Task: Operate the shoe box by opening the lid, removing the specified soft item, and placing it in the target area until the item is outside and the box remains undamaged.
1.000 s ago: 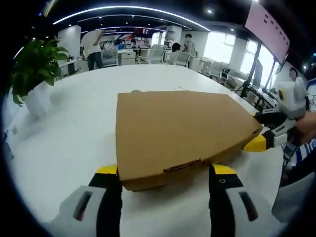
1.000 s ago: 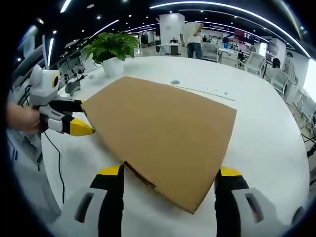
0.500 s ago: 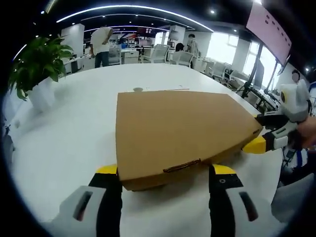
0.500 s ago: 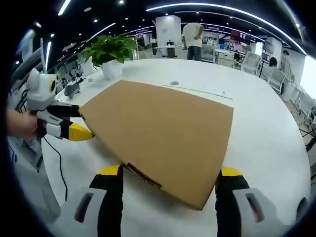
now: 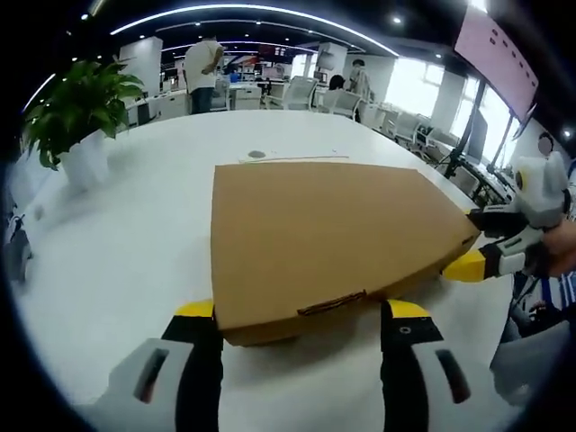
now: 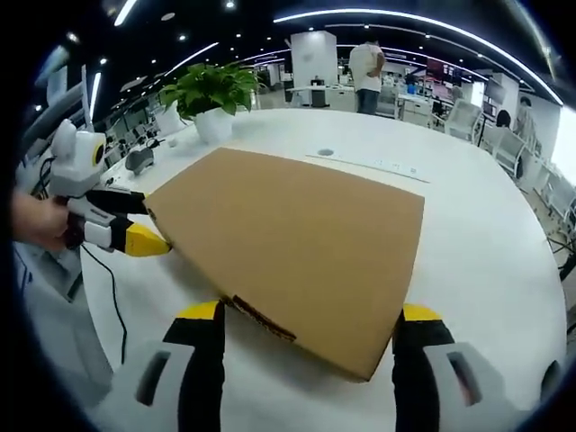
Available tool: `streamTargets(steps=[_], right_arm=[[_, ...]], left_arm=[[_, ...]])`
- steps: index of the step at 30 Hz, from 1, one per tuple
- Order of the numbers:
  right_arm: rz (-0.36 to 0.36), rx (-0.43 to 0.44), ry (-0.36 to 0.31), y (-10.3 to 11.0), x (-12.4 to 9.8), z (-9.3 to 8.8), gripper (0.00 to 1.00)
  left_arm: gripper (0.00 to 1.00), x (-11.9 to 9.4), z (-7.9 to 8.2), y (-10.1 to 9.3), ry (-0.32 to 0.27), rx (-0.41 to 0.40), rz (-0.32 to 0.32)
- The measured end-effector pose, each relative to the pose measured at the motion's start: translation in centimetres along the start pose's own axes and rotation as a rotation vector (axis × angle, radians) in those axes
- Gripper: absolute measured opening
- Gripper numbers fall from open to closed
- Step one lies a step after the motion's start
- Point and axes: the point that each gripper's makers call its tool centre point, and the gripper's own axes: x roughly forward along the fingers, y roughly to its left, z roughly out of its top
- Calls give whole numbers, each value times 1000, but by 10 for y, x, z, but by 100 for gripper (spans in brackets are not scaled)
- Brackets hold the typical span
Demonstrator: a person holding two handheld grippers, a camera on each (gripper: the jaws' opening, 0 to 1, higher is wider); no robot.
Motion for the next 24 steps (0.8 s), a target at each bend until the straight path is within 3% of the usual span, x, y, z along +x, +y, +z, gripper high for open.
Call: streamTargets(steps=[6, 9, 24], right_arm=[[26, -28, 9, 4, -3, -3, 75], [40, -38, 15, 8, -5, -5, 75], [39, -35, -1, 21, -16, -17, 75]], left_arm=[[67, -8, -10, -1, 10, -1, 33], [66, -14, -15, -1, 44, -17, 47], [66, -30, -29, -6, 20, -36, 60]])
